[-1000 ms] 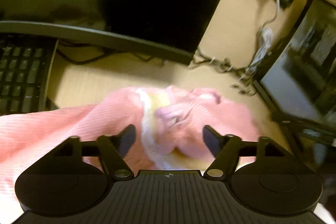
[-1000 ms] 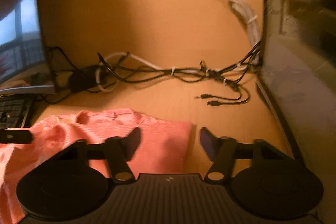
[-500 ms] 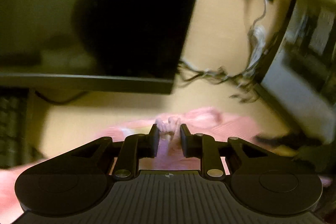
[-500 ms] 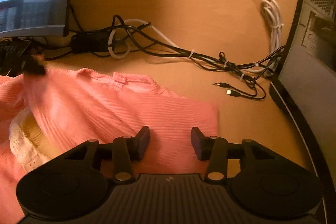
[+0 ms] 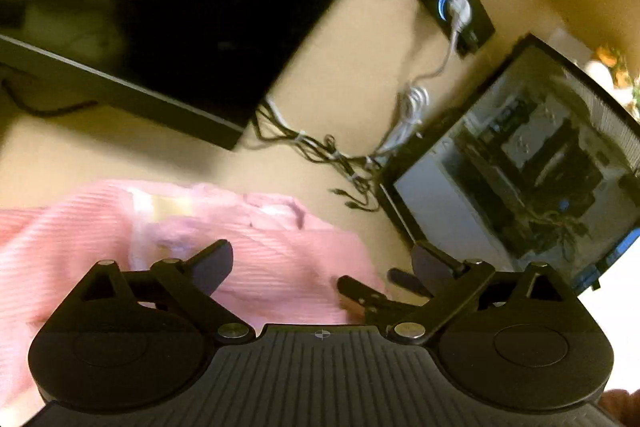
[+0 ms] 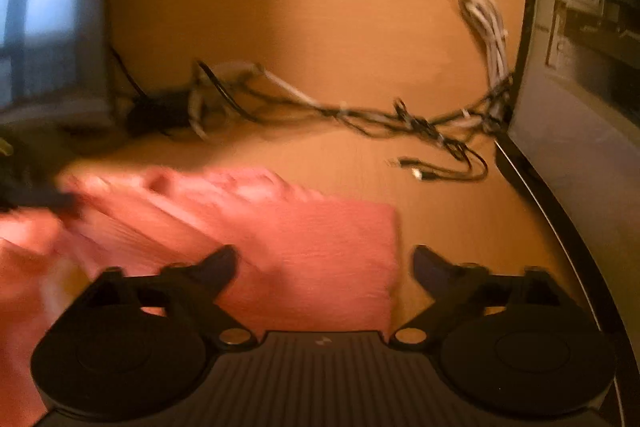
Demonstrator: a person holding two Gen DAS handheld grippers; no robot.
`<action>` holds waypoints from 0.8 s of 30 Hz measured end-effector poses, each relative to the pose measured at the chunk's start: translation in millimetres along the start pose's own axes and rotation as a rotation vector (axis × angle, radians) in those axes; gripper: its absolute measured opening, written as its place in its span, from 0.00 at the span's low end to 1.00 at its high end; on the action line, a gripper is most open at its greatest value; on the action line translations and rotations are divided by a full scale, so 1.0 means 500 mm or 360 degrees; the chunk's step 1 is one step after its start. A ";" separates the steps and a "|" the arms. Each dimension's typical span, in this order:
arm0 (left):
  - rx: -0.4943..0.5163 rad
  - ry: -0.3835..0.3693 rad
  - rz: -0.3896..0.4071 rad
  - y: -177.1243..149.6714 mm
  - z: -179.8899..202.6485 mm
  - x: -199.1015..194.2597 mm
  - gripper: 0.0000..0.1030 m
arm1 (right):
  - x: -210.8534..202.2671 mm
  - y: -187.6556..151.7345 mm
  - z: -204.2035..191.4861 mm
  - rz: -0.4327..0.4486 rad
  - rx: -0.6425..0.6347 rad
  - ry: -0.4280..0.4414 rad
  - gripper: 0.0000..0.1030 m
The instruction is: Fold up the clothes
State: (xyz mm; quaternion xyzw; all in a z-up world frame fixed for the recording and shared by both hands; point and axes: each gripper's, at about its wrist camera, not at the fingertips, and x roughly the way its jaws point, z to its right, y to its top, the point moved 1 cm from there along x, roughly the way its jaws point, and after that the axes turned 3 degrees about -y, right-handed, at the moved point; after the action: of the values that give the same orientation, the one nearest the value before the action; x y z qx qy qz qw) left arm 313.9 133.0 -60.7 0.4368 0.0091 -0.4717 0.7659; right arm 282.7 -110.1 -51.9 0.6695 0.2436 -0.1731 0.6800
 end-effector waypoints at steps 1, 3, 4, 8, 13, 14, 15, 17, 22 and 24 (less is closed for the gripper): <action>0.0004 0.0063 -0.0019 -0.005 -0.006 0.017 0.96 | -0.009 0.001 -0.001 0.0023 0.0025 0.0050 1.00; -0.0069 0.0165 -0.0065 -0.016 -0.035 0.044 0.96 | -0.028 0.002 -0.003 0.0070 0.0075 0.0150 1.00; -0.0096 0.0196 -0.0074 -0.021 -0.047 0.052 0.97 | -0.025 -0.002 -0.005 0.0048 0.0087 0.0205 1.00; -0.0088 0.0258 -0.0064 -0.030 -0.051 0.056 1.00 | 0.031 -0.037 -0.004 -0.0222 0.0159 0.0264 1.00; -0.0069 0.0420 -0.0053 -0.049 -0.024 0.044 1.00 | 0.031 -0.045 -0.024 -0.0210 0.0049 0.0207 1.00; -0.0039 0.0471 -0.0058 -0.055 -0.017 0.044 1.00 | 0.032 -0.047 -0.027 -0.0213 0.0023 0.0202 1.00; 0.0003 0.0538 -0.0075 -0.061 -0.012 0.047 1.00 | 0.032 -0.048 -0.030 -0.0217 -0.0002 0.0197 1.00; 0.0003 0.0567 -0.0067 -0.070 -0.012 0.032 1.00 | 0.031 -0.049 -0.032 -0.0220 -0.0046 0.0208 1.00; -0.0165 0.0580 0.0080 -0.074 -0.033 -0.108 0.86 | 0.027 -0.052 -0.015 -0.0184 0.0014 0.0256 1.00; -0.0200 0.0668 0.0158 -0.072 -0.053 -0.179 0.79 | 0.029 -0.051 -0.011 -0.0174 0.0042 0.0273 1.00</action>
State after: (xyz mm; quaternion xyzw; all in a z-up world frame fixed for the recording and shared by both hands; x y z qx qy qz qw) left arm 248.3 208.6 -62.6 0.4768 0.1761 -0.3308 0.7951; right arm 279.8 -104.6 -81.0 0.6764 0.3349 -0.1551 0.6374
